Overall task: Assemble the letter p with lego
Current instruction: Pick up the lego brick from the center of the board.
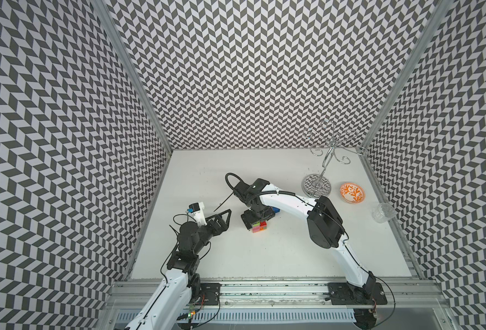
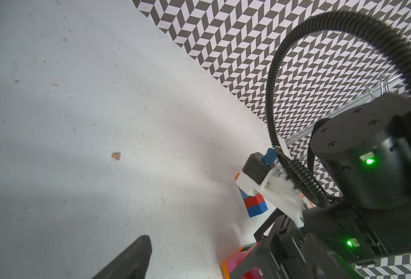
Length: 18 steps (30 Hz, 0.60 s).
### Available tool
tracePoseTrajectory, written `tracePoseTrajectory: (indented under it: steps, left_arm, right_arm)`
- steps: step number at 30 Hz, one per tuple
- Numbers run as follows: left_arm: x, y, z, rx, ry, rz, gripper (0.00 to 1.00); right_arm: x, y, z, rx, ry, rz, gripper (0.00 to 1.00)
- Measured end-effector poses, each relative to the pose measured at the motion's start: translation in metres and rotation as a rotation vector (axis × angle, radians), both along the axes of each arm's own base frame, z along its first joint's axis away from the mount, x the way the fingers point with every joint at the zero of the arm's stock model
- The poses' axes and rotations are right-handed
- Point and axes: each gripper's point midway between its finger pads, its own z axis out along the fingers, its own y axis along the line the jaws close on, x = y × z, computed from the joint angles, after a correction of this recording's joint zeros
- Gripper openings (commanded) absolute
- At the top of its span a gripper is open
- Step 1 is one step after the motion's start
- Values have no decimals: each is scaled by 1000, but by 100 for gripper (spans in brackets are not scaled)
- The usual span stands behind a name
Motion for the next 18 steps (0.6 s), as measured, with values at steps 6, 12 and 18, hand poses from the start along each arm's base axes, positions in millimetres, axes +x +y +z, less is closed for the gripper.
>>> tracePoseTrajectory:
  steps: [6, 12, 18]
  left_arm:
    - [-1, -1, 0, -6, 3, -5, 100]
    - [-1, -1, 0, -11, 5, -6, 100]
    - [-1, -1, 2, -13, 0, -6, 100]
  right_arm:
    - [-2, -1, 0, -3, 9, -12, 57]
    - [1, -2, 4, 15, -33, -24, 49]
    - [-2, -5, 20, 113, -243, -23, 44]
